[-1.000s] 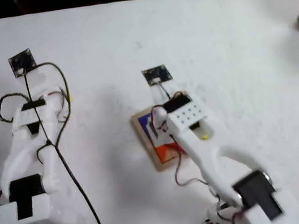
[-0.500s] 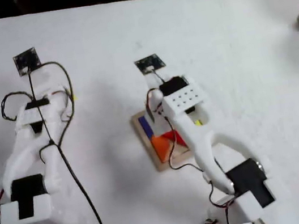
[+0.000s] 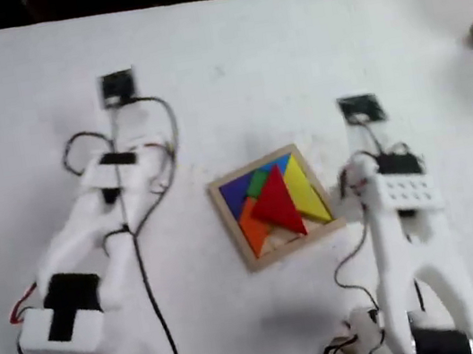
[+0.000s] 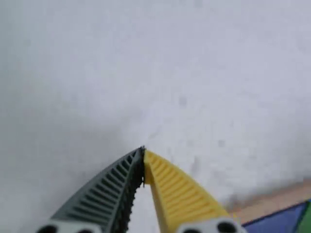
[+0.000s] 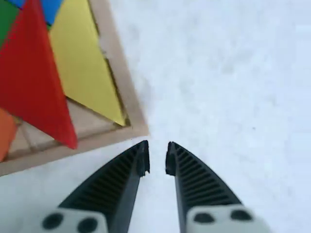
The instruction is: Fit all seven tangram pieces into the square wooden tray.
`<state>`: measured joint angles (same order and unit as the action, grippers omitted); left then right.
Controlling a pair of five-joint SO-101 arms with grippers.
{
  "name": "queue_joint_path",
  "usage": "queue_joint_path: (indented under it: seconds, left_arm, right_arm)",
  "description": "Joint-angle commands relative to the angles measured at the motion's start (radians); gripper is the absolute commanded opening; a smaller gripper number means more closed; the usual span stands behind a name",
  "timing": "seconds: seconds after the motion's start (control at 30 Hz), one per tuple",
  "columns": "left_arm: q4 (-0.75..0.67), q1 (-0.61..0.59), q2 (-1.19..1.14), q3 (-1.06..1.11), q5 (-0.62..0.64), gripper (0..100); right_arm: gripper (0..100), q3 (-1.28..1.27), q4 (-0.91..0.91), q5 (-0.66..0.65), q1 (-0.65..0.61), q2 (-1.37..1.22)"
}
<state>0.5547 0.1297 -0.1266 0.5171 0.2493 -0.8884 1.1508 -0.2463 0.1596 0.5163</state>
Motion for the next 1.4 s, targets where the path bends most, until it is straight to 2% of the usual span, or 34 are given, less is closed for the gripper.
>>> queue_joint_path:
  seconds: [0.0,0.17,0.27,0.37,0.57,0.73,0.9,1.17,1.37]
  left_arm:
    - [0.029,0.150,0.096,0.002,0.012,2]
    - [0.025,0.417,0.128,-0.005,0.012,2]
    - [-0.034,0.568,0.128,-0.009,0.011,2]
    - [-0.104,0.654,0.122,-0.006,0.009,2]
    - [-0.120,0.737,-0.038,-0.017,0.008,2]
    - [-0.072,0.753,-0.051,-0.011,0.005,2]
    - [0.066,0.746,-0.013,-0.005,0.005,2]
    - [0.158,0.630,-0.010,-0.005,0.006,2]
    - [0.212,0.621,0.045,0.002,0.005,2]
  right_arm:
    - [4.9,-0.071,-0.015,-0.069,0.110,0.130]
    - [5.0,-0.176,-0.058,-0.138,0.151,0.213]
    - [5.2,-0.193,-0.079,-0.141,0.153,0.225]
    - [5.3,-0.192,-0.081,-0.141,0.150,0.223]
    - [5.3,-0.195,-0.116,-0.138,0.145,0.223]
    - [5.3,-0.195,-0.120,-0.138,0.145,0.223]
    - [5.3,-0.196,-0.120,-0.137,0.145,0.223]
    - [5.3,-0.209,-0.120,-0.141,0.117,0.222]
    - [5.3,-0.210,-0.122,-0.141,0.108,0.222]
